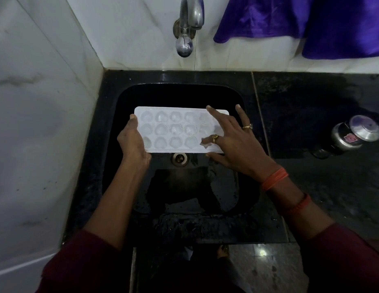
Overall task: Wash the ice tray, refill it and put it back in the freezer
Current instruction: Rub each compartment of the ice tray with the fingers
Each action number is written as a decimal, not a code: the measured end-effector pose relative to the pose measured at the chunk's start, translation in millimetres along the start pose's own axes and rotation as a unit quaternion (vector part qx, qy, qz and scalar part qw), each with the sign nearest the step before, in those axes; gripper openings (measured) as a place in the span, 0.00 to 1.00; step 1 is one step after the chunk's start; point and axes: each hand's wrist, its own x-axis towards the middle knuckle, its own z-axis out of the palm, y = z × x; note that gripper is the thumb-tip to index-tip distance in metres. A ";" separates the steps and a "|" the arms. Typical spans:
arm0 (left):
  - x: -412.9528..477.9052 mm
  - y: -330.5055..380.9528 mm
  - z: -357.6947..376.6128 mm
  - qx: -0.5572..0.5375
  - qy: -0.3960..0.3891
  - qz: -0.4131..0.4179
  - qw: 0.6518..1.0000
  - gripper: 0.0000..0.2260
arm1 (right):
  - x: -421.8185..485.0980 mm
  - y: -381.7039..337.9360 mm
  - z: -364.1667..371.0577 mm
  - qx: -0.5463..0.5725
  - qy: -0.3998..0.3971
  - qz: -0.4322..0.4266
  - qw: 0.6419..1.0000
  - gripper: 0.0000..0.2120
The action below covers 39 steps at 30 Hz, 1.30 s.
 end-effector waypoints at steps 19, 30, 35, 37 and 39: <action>-2.3 -2.6 0.7 -0.009 0.004 -0.002 1.000 0.16 | -1.0 -9.9 5.5 0.003 -0.010 0.039 0.999 0.15; -2.9 -3.9 -2.9 0.008 0.001 0.004 1.000 0.16 | -3.4 -5.0 -2.4 -0.003 -0.005 0.018 1.000 0.15; -3.4 -2.7 -3.3 0.003 -0.001 0.004 1.000 0.16 | -1.4 -0.9 -7.1 -0.034 0.006 0.001 0.999 0.21; -3.5 -2.6 -3.6 0.005 -0.001 0.004 1.000 0.16 | -1.3 0.6 -6.9 -0.044 0.007 -0.004 0.999 0.21; -3.6 -2.3 -4.6 0.005 -0.001 0.003 1.000 0.16 | -1.4 -0.7 -7.4 -0.044 0.004 -0.005 0.999 0.24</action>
